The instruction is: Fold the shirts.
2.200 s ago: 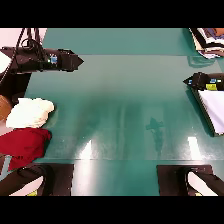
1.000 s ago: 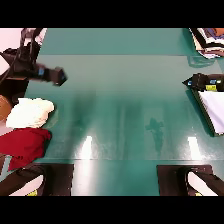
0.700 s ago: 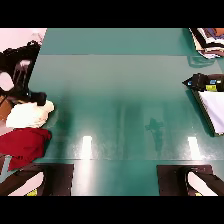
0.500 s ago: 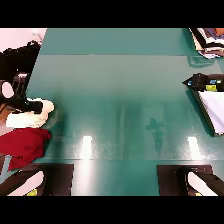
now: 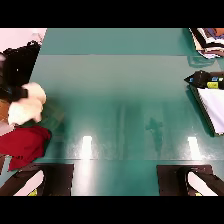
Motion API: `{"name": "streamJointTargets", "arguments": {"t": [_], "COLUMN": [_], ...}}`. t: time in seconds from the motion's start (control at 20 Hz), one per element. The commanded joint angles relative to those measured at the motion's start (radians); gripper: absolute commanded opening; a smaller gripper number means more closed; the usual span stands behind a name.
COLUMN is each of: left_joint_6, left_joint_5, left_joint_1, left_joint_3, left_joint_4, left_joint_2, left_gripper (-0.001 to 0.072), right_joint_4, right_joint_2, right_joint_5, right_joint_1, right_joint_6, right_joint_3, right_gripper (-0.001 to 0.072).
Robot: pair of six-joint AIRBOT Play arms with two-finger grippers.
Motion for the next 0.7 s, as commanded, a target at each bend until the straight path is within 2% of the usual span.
{"name": "streamJointTargets", "arguments": {"t": [0.0, 0.15, 0.35, 0.5, 0.65], "left_joint_6": [0.049, 0.053, 0.045, 0.045, 0.080], "left_joint_5": [-0.041, -0.051, -0.019, -0.047, -0.031], "left_joint_1": [-0.051, -0.224, -0.501, -0.724, -0.878], "left_joint_3": [0.298, 0.521, 0.554, 0.553, 0.553], "left_joint_4": [-0.084, -0.112, -0.113, -0.138, -0.270], "left_joint_2": [0.072, 0.075, 0.036, -0.105, -0.293], "left_gripper": [0.0026, 0.0024, 0.0024, 0.0025, 0.0029], "right_joint_4": [0.003, 0.003, 0.003, 0.003, 0.002], "right_joint_2": [0.000, 0.000, 0.000, 0.000, -0.001], "right_joint_5": [-0.014, -0.028, -0.033, -0.031, -0.024], "right_joint_1": [0.001, 0.001, 0.001, 0.001, 0.001], "right_joint_6": [0.000, 0.000, 0.000, 0.000, 0.000], "right_joint_3": [0.095, 0.211, 0.311, 0.327, 0.325], "right_gripper": [0.0018, 0.0018, 0.0018, 0.0018, 0.0018]}}
